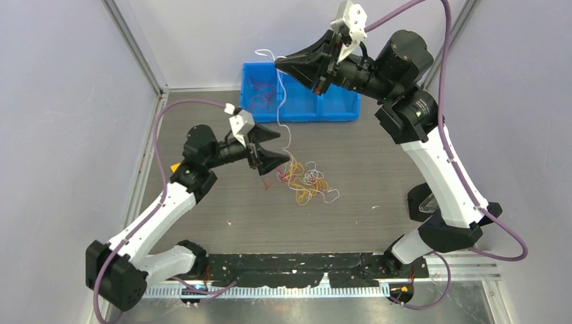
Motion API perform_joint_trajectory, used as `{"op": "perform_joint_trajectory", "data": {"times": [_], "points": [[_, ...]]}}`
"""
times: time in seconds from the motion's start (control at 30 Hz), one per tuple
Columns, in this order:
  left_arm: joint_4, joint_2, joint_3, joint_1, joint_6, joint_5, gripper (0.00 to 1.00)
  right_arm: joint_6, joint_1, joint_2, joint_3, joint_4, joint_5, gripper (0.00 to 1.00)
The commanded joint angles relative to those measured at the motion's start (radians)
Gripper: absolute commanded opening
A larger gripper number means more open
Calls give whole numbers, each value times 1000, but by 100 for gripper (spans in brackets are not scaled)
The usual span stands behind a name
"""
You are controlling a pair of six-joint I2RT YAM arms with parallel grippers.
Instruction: Untangle the cables
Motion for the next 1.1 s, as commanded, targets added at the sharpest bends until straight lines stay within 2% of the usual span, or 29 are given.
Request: {"op": "perform_joint_trajectory", "data": {"times": [0.0,0.07,0.17,0.27,0.43,0.47,0.5,0.57,0.6,0.63,0.73,0.83,0.97,1.07], "points": [[182,126,-5,-41,21,-129,77,48,0,4,63,75,55,5],[214,184,-28,-52,11,-164,70,55,0,5,90,97,84,5],[253,267,-57,-53,-5,-174,45,71,0,8,135,143,128,5],[270,253,-85,-51,-3,-171,25,50,-1,8,152,151,166,5],[248,172,-75,-52,-14,-137,16,72,-26,-22,78,169,212,5],[248,162,-61,-53,-23,-121,21,87,-31,-24,70,173,209,5],[247,156,-45,-56,-31,-105,36,101,-31,-29,59,180,199,5],[242,151,-14,-70,-41,-102,75,113,-33,-32,44,192,188,5],[243,150,-3,-80,-40,-117,88,117,-32,-32,42,194,184,5],[242,156,13,-87,-39,-128,94,122,-32,-29,43,199,176,5],[242,199,55,-91,-55,-180,96,118,-32,-23,44,197,175,6],[192,205,65,-88,-20,-204,93,93,-32,-20,18,186,200,5],[56,163,39,-79,66,-222,94,31,-34,-23,-69,155,245,5],[-21,102,-15,-45,100,-255,99,-1,-38,-15,-155,144,268,6]]}}
